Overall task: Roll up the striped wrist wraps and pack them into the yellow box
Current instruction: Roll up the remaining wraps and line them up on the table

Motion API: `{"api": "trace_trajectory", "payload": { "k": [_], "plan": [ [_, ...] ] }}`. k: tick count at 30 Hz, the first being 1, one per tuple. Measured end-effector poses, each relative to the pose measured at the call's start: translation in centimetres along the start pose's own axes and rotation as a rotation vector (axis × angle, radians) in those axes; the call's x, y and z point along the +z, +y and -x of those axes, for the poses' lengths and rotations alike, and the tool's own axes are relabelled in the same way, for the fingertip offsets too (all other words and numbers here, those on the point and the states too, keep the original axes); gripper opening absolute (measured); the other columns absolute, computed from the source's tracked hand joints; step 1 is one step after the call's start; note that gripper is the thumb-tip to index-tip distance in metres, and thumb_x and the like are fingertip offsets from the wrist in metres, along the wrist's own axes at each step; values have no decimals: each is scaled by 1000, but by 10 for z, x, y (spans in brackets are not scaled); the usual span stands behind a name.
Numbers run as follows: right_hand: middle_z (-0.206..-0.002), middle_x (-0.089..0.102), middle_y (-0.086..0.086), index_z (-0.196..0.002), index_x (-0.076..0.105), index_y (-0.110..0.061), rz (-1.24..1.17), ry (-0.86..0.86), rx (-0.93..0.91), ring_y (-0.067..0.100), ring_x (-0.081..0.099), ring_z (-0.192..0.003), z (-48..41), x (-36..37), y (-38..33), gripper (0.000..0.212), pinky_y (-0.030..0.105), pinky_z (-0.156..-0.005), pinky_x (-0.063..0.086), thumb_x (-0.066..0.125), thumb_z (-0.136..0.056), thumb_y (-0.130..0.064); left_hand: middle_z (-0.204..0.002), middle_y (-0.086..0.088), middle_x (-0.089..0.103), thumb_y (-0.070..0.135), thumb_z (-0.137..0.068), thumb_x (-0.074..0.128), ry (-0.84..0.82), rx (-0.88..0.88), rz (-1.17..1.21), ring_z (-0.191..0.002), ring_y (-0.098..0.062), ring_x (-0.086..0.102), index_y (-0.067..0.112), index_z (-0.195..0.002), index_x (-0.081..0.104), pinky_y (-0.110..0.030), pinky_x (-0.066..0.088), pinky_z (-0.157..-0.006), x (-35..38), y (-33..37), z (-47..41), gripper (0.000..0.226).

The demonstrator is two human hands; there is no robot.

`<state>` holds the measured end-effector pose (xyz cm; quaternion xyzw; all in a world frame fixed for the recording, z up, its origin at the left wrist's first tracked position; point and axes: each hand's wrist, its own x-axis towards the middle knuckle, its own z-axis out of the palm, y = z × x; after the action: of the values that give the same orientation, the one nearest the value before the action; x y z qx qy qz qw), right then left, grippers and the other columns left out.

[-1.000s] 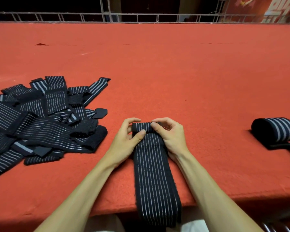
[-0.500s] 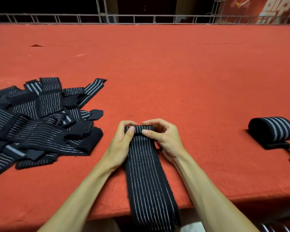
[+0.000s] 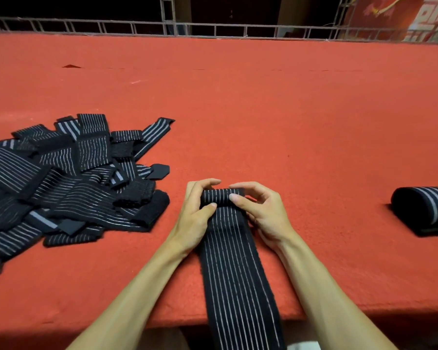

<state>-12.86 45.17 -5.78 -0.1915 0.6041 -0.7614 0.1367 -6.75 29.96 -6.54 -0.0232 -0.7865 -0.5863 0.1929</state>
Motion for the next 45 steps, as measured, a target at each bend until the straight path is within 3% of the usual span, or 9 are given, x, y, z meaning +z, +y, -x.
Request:
{"api": "trace_trajectory", "payload": {
  "k": [4,8,13,18,22,28,34,42,45],
  "plan": [
    [-95,72,13,-100,70,-3,-1,-23,-62,19,67,-83,1,-3,1,23,26,-63,54,73,-78,2,-116,12,42,52,-84,49,8,-103,-8,-108,15,41,41,-118,42,-3,32,-90,5,2,-1,37],
    [-101,72,1,-94,70,-6,-26,-53,-102,13,66,-90,0,-4,2,24,22,-73,52,71,-76,9,-125,-1,51,42,-100,43,83,-260,42,-115,-13,52,27,-124,38,-33,41,-103,12,10,-2,29],
    [-107,71,2,-94,70,-7,-22,-86,-125,15,66,-100,0,-6,5,24,32,-88,52,72,-76,8,-108,3,59,32,-99,49,116,-240,128,-98,-9,58,26,-110,50,-28,47,-91,12,12,6,13],
    [-97,67,5,-112,66,-10,-41,-71,-30,11,63,-80,0,1,6,32,21,-63,50,69,-85,-28,-104,-6,61,15,-92,58,108,-143,240,-92,-15,59,23,-109,54,-31,50,-83,9,7,10,19],
    [-94,69,8,-108,65,-12,32,5,27,21,65,-84,-5,5,11,41,37,-73,52,62,-84,-44,-116,-9,56,15,-79,58,71,-56,218,-102,-13,55,26,-110,56,-25,46,-89,4,12,4,33],
    [-97,69,12,-106,66,-6,-78,7,20,25,63,-89,-6,1,10,30,40,-81,51,69,-85,-28,-123,-11,53,17,-75,57,42,-53,204,-109,-17,54,35,-113,58,-30,44,-96,7,11,-5,42],
    [-101,66,8,-110,62,-9,-84,-80,-51,20,60,-97,-5,-4,8,31,29,-83,51,64,-80,-12,-113,5,49,57,-78,56,91,-150,253,-107,-4,52,37,-116,42,-22,42,-96,14,7,-3,45],
    [-113,64,11,-118,52,5,-132,-151,-45,16,63,-101,0,-2,3,34,27,-86,53,56,-84,9,-99,3,59,32,-84,57,138,-75,247,-86,0,58,21,-107,52,-17,48,-80,10,3,0,26],
    [-113,62,14,-119,56,-2,-137,-124,-16,21,60,-104,0,2,6,34,35,-93,50,60,-86,-10,-97,2,61,22,-80,62,152,-32,272,-86,-4,58,20,-107,55,-20,48,-80,7,1,2,28]
  ]
}}
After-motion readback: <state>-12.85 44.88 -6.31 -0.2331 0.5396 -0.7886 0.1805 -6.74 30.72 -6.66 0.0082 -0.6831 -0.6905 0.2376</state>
